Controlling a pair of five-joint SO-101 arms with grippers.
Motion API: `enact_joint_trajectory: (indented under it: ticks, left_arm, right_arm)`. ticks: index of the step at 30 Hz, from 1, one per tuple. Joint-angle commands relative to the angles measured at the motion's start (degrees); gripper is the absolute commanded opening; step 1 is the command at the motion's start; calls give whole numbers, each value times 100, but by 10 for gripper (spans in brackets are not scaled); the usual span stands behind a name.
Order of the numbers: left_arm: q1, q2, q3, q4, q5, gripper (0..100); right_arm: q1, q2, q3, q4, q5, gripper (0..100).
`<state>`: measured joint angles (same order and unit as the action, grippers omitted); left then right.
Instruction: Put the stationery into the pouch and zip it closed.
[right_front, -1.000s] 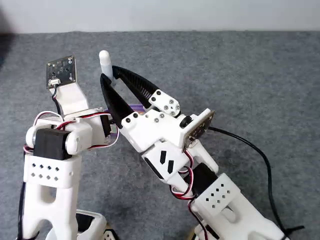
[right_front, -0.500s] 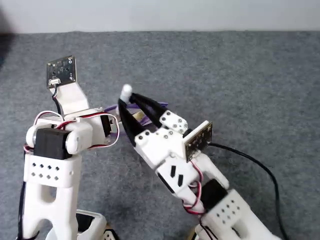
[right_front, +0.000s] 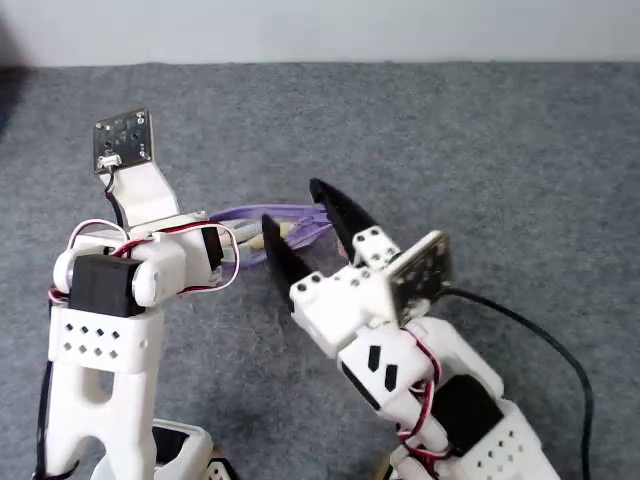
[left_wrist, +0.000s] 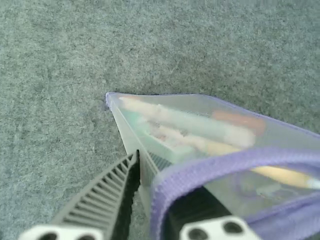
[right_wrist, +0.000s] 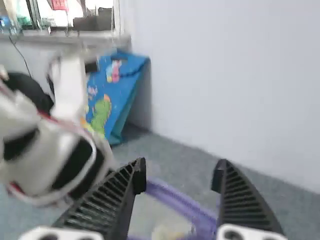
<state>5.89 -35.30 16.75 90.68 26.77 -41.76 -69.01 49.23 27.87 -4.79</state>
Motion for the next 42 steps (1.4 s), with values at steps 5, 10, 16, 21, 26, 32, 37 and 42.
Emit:
enact_joint_trajectory:
  ticks: [5, 10, 16, 21, 26, 32, 37, 42]
  left_arm:
    - [53, 9, -127, -123, 62, 13]
    - [53, 0, -127, -123, 62, 13]
    - [53, -26, -127, -9, 62, 13]
    - [-519, -35, -127, 88, 62, 13]
    - [-712, -26, -119, 88, 62, 13]
    - [-712, -35, -119, 88, 62, 13]
    - [-712, -35, -119, 88, 62, 13]
    - [-712, -35, -119, 88, 62, 13]
  right_arm:
    - [1068, 347, -1081, 1007, -589, 9]
    - [1780, 356, -1345, 2176, -580, 6]
    - [2105, 356, -1327, 3767, -571, 9]
    - [2070, 365, -1090, 4444, -26, 9]
    - [1956, 365, -527, 4110, 53, 156]
    - [1367, 365, -114, 3574, 334, 303]
    - [1332, 365, 325, 2448, 818, 208]
    - [1323, 365, 677, 1824, 1011, 203]
